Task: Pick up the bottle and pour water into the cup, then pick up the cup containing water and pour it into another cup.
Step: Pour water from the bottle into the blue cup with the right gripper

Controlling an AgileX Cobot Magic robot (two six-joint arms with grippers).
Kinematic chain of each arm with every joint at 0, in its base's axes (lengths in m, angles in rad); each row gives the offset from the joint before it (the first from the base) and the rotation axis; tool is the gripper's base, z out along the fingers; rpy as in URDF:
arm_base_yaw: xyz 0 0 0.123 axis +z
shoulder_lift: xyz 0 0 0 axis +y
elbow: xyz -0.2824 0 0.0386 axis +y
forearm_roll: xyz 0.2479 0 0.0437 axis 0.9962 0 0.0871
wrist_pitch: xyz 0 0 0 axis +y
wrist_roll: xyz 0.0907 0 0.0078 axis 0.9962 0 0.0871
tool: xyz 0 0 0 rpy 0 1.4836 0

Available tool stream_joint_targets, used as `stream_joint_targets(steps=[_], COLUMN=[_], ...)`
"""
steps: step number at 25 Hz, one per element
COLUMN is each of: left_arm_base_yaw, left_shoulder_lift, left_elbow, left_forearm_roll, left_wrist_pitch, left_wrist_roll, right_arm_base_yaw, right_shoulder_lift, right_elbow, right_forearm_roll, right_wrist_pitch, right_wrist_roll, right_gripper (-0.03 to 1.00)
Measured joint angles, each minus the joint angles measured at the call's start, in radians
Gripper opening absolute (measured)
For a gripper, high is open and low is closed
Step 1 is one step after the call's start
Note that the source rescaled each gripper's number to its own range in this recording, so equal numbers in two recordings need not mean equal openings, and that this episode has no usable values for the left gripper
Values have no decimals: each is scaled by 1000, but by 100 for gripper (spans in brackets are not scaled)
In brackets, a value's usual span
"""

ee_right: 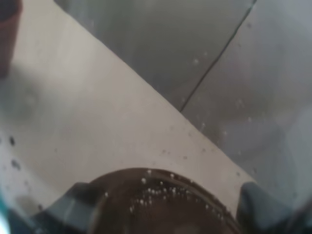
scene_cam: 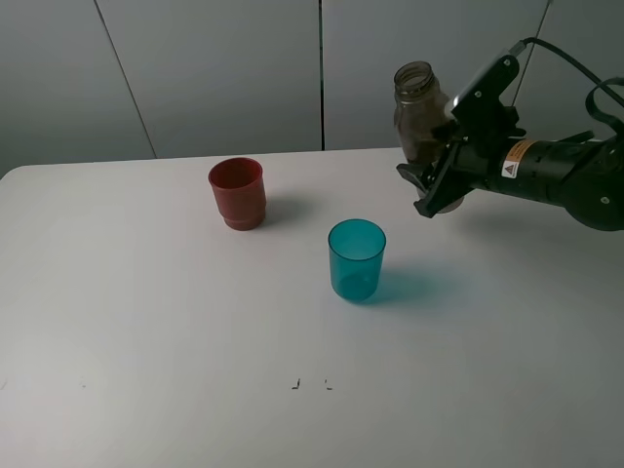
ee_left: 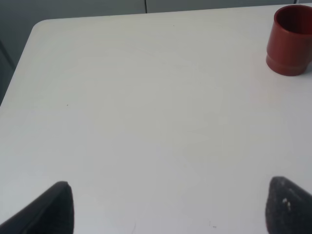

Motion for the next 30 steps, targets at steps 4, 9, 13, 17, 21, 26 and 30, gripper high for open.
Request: stream_joint_targets(steps=[4,9,13,17,21,26,30], left_arm_base_yaw=[0,0,0,0,0,0,0], left_shoulder_lift=[0,0,0,0,0,0,0], left_elbow=[0,0,0,0,0,0,0], left_forearm_roll=[0,0,0,0,0,0,0], left_wrist_pitch=[0,0,0,0,0,0,0], left_wrist_roll=[0,0,0,0,0,0,0], right_arm_base_yaw=[0,0,0,0,0,0,0], right_shoulder_lift=[0,0,0,0,0,0,0], right_elbow=[0,0,0,0,0,0,0], right_forearm_roll=[0,0,0,0,0,0,44], right_wrist_pitch=[2,2,2,2,2,2,2], right_wrist_roll=[-118,-254,-362,-439,-517,-572,-626], right_gripper=[0,0,0,0,0,0,0])
